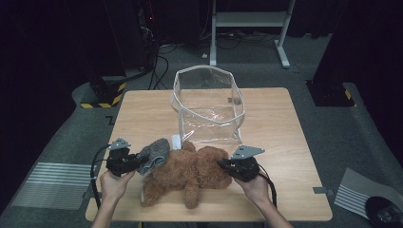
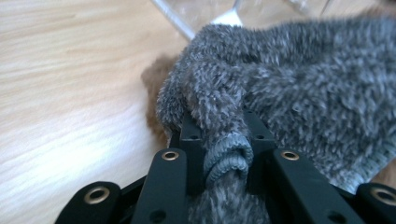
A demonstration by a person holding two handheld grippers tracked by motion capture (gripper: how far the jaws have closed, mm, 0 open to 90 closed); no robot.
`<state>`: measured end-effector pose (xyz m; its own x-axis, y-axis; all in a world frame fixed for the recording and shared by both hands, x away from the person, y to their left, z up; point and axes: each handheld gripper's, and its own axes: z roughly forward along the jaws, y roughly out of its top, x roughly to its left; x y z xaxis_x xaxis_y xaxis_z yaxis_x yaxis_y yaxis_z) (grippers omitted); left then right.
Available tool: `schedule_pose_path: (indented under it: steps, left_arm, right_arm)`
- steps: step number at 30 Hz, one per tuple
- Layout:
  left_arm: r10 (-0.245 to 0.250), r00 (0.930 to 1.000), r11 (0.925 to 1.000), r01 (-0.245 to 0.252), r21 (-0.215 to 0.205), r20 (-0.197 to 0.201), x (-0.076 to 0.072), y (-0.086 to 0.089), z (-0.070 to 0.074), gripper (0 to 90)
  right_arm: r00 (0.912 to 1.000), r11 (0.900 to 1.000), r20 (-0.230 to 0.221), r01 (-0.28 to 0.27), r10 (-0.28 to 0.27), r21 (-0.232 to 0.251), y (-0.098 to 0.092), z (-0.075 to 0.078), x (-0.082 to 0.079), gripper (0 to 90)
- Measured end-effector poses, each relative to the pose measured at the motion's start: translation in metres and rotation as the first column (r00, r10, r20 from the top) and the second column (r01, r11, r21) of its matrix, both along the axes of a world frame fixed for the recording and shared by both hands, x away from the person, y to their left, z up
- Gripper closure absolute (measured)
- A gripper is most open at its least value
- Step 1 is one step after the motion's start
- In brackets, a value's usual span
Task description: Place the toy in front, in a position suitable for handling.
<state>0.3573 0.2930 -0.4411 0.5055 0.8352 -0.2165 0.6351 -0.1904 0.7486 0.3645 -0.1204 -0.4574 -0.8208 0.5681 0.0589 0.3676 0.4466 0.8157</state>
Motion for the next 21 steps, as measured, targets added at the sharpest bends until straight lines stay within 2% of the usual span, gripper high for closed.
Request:
schedule_pose_path:
  steps: [2, 4, 6, 7, 8, 11, 12, 14, 16, 18, 19, 21]
  left_arm:
    - [-0.006, 1.0000, 1.0000, 0.006, 0.005, -0.007, 0.008, -0.004, -0.001, 74.8]
    - [0.006, 0.9994, 0.9986, -0.004, 0.052, -0.035, 0.020, -0.010, -0.008, 74.9]
    - [0.013, 0.9976, 0.9974, -0.008, 0.072, -0.068, 0.030, -0.013, -0.018, 74.9]
    - [0.014, 0.9973, 0.9958, -0.007, 0.092, -0.072, 0.033, -0.014, -0.021, 75.0]
    - [0.017, 0.9971, 0.9959, -0.010, 0.090, -0.075, 0.035, -0.014, -0.023, 75.0]
    - [0.035, 0.9970, 0.9923, -0.026, 0.121, -0.069, 0.036, -0.014, -0.023, 75.1]
    - [0.040, 0.9972, 0.9877, -0.030, 0.153, -0.063, 0.036, -0.014, -0.022, 75.1]
    - [0.053, 0.9973, 0.9828, -0.043, 0.180, -0.052, 0.034, -0.012, -0.018, 75.1]
    - [0.058, 0.9979, 0.9847, -0.052, 0.166, -0.028, 0.029, -0.008, -0.013, 75.0]
    - [0.030, 0.9995, 0.9917, -0.028, 0.125, -0.010, 0.022, -0.007, -0.008, 75.0]
    - [0.014, 0.9998, 0.9926, -0.012, 0.121, -0.014, 0.020, -0.009, -0.008, 75.0]
    - [-0.006, 0.9994, 0.9882, 0.011, 0.153, -0.033, 0.021, -0.016, -0.013, 74.9]
  right_arm:
    - [1.0000, 1.000, 0.004, -0.002, 0.002, -0.007, 0.001, 0.000, 0.000, 82.5]
    - [1.0000, 1.000, 0.009, -0.004, 0.005, -0.013, 0.001, 0.001, 0.000, 82.5]
    - [0.9999, 1.000, 0.011, -0.005, 0.005, -0.016, 0.000, 0.001, 0.000, 82.5]
    - [0.9998, 1.000, 0.017, -0.007, 0.007, -0.019, 0.000, 0.001, -0.001, 82.6]
    - [0.9998, 1.000, 0.017, -0.007, 0.007, -0.021, -0.001, 0.001, -0.001, 82.5]
    - [0.9999, 1.000, 0.014, -0.003, 0.003, -0.025, -0.003, 0.000, 0.000, 82.6]
    - [0.9999, 1.000, 0.013, -0.002, 0.003, -0.027, -0.004, 0.000, 0.000, 82.6]
    - [0.9999, 0.999, 0.016, -0.002, 0.002, -0.032, -0.005, 0.001, 0.000, 82.7]
    - [0.9998, 0.999, 0.020, -0.002, 0.002, -0.034, -0.005, 0.001, 0.000, 82.7]
    - [0.9998, 1.000, 0.019, 0.001, -0.001, -0.030, -0.005, 0.001, 0.000, 82.8]
    - [0.9998, 1.000, 0.018, 0.001, 0.000, -0.027, -0.005, 0.001, 0.000, 82.7]
    - [0.9998, 1.000, 0.017, 0.001, 0.000, -0.025, -0.005, 0.001, 0.001, 82.7]
